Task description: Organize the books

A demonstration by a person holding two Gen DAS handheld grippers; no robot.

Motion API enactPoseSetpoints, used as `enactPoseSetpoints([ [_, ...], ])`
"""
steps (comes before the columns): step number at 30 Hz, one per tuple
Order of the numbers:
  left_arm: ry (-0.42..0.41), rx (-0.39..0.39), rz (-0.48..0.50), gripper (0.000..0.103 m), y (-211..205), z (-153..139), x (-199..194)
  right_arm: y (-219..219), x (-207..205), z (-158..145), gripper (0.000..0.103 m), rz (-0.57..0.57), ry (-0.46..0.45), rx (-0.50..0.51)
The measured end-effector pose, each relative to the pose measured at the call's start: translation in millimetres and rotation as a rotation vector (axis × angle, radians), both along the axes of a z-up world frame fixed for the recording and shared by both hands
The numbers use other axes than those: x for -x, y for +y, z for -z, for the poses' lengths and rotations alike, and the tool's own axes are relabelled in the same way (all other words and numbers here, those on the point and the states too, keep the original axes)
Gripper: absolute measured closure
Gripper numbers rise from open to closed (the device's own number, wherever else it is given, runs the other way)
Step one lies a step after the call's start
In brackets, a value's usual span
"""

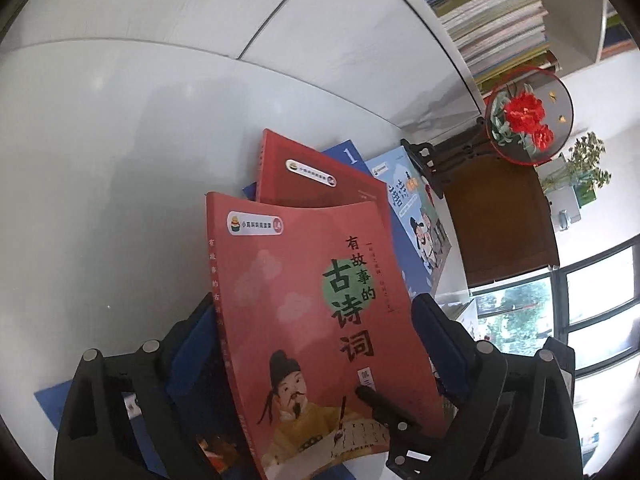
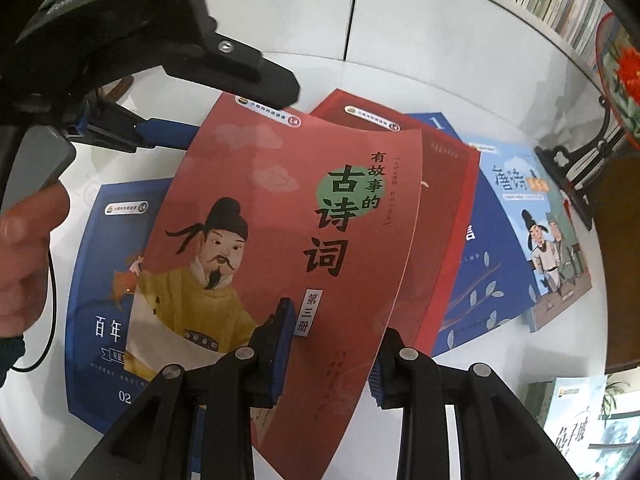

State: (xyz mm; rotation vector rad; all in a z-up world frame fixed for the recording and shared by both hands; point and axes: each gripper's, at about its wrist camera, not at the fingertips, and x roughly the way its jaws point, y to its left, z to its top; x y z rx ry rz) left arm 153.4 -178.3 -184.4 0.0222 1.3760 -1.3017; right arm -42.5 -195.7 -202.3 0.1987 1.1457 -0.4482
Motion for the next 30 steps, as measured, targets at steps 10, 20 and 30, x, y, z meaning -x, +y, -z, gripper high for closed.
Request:
enactPoseSetpoints([
  [10,0.015,0.047,-0.002,0.011,7,-20,25,4,27,-29,0.074,0.019,-0.009,0.046],
  [20,-0.049,0.079,0.069,0.011,-6,-54,94,-7,99,-65,0.074,0.066,-0.026,0.078],
  [30,-0.044,0.088,0.165,0.011,-44,-57,207,-45,213,-72,0.074,0.150,0.012,0.072],
])
